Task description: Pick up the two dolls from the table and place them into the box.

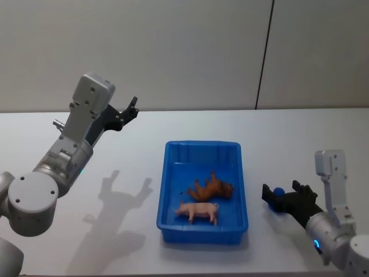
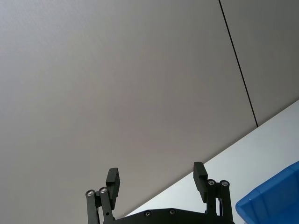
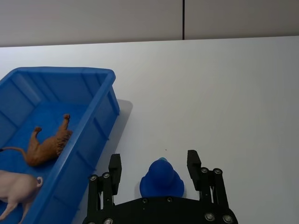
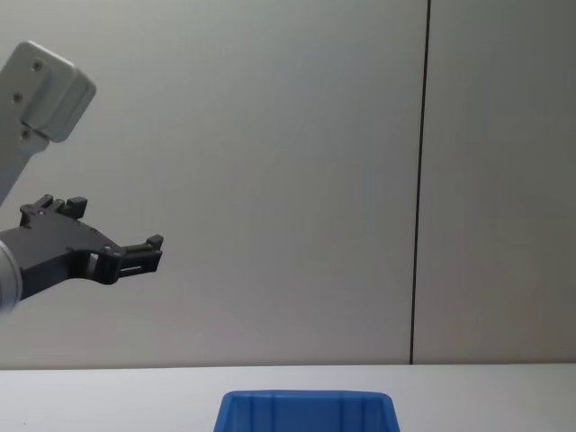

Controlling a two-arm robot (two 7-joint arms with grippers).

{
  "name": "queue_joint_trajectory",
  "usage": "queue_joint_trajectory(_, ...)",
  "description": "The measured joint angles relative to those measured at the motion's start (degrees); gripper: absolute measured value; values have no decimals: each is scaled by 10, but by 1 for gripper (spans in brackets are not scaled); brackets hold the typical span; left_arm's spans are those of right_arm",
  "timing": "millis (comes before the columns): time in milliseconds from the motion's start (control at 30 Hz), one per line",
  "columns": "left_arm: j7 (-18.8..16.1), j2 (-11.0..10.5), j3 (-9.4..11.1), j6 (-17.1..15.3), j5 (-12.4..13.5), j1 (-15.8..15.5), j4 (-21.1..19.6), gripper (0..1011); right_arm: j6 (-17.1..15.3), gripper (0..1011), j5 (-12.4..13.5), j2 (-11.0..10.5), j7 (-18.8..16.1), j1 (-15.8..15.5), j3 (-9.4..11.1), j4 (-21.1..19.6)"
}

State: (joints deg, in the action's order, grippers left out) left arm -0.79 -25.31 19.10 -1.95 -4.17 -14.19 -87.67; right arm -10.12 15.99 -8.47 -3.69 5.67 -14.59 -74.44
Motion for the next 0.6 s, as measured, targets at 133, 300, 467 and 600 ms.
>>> queue_joint_trajectory(133,0,0,0,0,0,0,0,1001,1,780,0,4,0,10,1,16)
queue_joint_trajectory(300,0,0,0,0,0,0,0,1001,-1,603,1,9,0,21,2,35)
queue_joint_trajectory(467,0,0,0,0,0,0,0,1001,-6,471,5,12,2,28,2,48)
queue_joint_trajectory(600,0,0,0,0,0,0,0,1001,-9,330,9,15,3,33,3,56)
